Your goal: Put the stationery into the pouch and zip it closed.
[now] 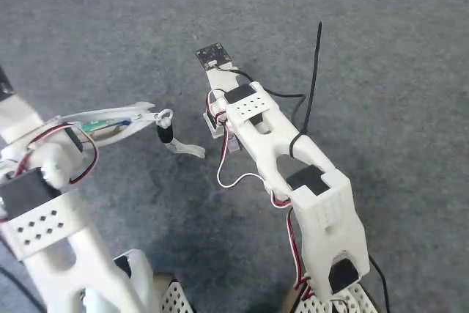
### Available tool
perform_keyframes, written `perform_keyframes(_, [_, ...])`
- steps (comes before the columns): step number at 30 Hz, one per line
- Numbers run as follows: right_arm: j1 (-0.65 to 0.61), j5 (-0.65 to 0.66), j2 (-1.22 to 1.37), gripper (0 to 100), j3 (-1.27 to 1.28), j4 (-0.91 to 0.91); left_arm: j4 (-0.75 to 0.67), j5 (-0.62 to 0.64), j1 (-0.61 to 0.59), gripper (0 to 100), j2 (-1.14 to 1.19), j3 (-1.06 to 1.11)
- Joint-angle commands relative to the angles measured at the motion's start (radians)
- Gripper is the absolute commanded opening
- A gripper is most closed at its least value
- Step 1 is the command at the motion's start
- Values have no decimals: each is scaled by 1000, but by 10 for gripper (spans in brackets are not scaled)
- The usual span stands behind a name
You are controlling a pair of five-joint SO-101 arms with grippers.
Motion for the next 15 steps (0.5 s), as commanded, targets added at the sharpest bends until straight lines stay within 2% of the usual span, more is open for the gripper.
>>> perform_keyframes(1, [-2,20,-93,7,-32,77,-29,6,-2,12,-48,-28])
perform_keyframes(10, [-5,20,-249,7,-32,260,-29,6,2,12,-48,-30])
perform_keyframes(15, [-2,18,-325,7,-32,326,-26,6,61,12,-48,-31])
